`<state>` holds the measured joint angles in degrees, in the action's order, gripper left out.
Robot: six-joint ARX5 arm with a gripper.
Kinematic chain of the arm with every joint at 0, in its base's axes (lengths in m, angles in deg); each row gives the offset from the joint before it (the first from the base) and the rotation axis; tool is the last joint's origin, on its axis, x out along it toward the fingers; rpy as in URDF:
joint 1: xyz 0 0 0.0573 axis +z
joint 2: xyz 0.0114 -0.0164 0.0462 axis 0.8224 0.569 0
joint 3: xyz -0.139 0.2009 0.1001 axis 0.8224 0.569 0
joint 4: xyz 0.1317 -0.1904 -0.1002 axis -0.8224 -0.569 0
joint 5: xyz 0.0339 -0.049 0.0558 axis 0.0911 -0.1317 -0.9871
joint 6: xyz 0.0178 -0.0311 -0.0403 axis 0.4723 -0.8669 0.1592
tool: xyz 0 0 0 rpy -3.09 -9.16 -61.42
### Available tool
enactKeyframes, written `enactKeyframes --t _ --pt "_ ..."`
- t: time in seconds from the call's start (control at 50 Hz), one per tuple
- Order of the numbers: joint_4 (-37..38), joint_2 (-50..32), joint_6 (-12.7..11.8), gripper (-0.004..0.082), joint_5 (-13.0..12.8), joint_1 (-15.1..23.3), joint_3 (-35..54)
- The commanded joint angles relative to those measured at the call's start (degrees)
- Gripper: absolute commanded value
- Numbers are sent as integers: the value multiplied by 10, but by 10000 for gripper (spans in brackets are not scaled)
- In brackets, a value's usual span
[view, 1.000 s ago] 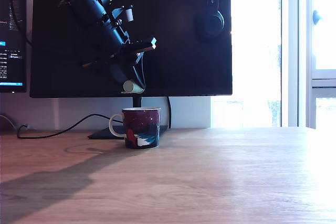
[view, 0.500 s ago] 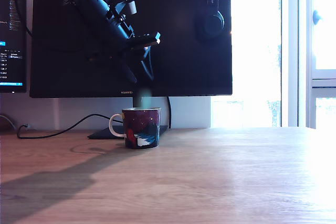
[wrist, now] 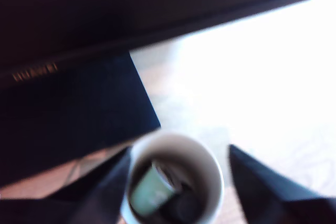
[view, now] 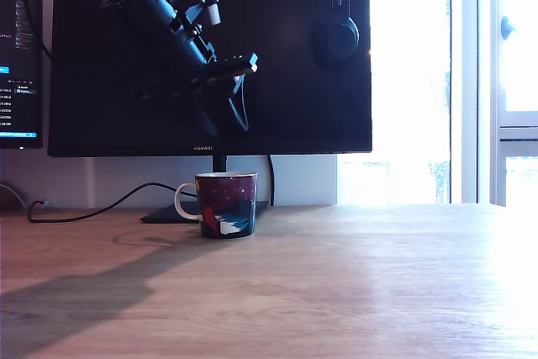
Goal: Pick up the coffee capsules from the table one by one and drop them inside the nearest coffee cup
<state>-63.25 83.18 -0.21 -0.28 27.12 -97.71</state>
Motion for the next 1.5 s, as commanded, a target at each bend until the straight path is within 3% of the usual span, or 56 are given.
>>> enactKeyframes --t 0.0,0.44,0.64,0.78,0.88,1.14,1.48 --pt "1 -11 2 -11 0 -9 -9" --pt "-56 -108 5 -19 -13 -7 9" --pt "-7 -203 7 -19 -19 5 131" --pt "34 -292 7 -19 -19 35 249" --pt "66 -356 7 -19 -5 57 319" --pt "79 -505 1 -19 2 108 428" --pt "84 -695 -46 -20 0 163 567"
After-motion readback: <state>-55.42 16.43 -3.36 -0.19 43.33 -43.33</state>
